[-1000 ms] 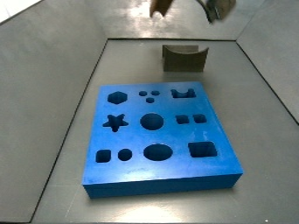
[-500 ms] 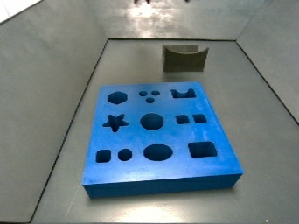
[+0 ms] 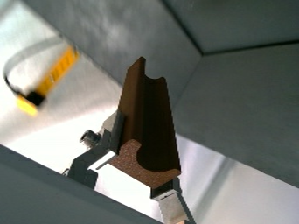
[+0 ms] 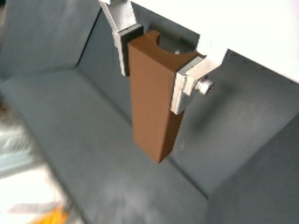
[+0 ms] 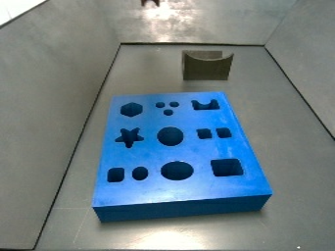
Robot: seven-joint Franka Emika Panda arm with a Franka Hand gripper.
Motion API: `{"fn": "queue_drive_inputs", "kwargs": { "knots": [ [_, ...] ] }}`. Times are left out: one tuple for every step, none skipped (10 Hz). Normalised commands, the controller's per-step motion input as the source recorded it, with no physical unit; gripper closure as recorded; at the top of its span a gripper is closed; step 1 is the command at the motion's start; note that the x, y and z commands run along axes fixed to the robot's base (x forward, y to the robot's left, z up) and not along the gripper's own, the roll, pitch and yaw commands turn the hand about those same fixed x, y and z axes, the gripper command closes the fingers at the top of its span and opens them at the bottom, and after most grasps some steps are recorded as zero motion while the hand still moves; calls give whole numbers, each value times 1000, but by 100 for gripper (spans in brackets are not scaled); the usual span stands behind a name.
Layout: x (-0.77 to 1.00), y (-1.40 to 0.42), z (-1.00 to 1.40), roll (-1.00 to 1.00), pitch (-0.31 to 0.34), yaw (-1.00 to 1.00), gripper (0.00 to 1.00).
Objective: Pick up the arch object. Move up. Place the arch object on the fixture. Regrasp the arch object. Rotate the arch object. Move to above the board. Insert the arch object.
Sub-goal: Rotate the arch object.
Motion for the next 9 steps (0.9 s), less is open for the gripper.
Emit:
{"fn": "queue_drive_inputs", "kwargs": {
  "knots": [
    [-69, 60, 35, -956, -36, -1000, 100],
    [-80, 42, 38, -935, 25, -1000, 100],
    [-26, 33, 14, -924, 81, -1000, 100],
    [3, 29, 0, -916, 118, -1000, 100],
    [9, 17, -1, -903, 194, -1000, 100],
    [-18, 14, 23, -899, 256, -1000, 100],
    [-31, 26, 36, -907, 305, -1000, 100],
    [-29, 24, 37, -911, 339, -1000, 100],
    [-13, 14, 27, -923, 417, -1000, 100]
  ]
}}
